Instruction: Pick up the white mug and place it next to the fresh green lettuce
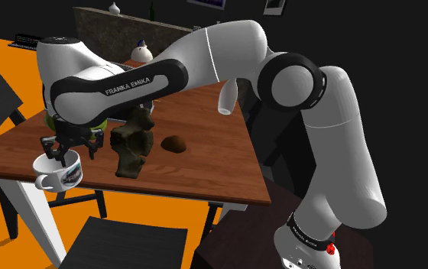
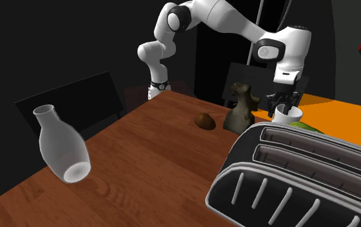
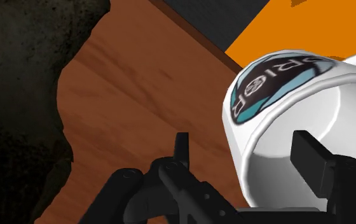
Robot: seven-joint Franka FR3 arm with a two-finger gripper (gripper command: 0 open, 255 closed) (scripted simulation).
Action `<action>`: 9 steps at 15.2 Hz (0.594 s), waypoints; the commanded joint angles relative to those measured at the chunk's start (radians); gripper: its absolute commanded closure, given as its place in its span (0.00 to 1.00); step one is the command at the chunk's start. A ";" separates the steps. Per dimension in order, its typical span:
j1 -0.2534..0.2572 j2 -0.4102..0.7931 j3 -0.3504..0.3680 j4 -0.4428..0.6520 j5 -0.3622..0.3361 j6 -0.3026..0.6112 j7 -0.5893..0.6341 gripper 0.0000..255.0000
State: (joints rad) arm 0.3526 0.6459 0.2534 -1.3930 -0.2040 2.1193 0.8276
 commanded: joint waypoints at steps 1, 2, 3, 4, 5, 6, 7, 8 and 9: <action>0.000 0.000 0.000 0.000 0.000 0.000 0.000 0.00; 0.000 0.000 0.000 0.000 0.000 0.000 0.000 0.00; 0.000 0.000 0.000 0.000 0.000 0.000 0.000 0.00; 0.000 0.000 0.000 0.000 0.000 0.000 0.000 0.00; -0.001 -0.017 0.003 0.007 0.004 -0.023 -0.002 0.00; -0.002 -0.033 0.006 0.015 0.009 -0.047 -0.005 0.00; -0.003 -0.047 0.008 0.025 0.013 -0.071 -0.007 0.00; -0.004 -0.058 0.010 0.034 0.016 -0.091 -0.009 0.00; -0.004 -0.058 0.010 0.034 0.016 -0.091 -0.009 0.00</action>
State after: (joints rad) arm 0.3495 0.5996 0.2619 -1.3532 -0.1904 2.0359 0.8174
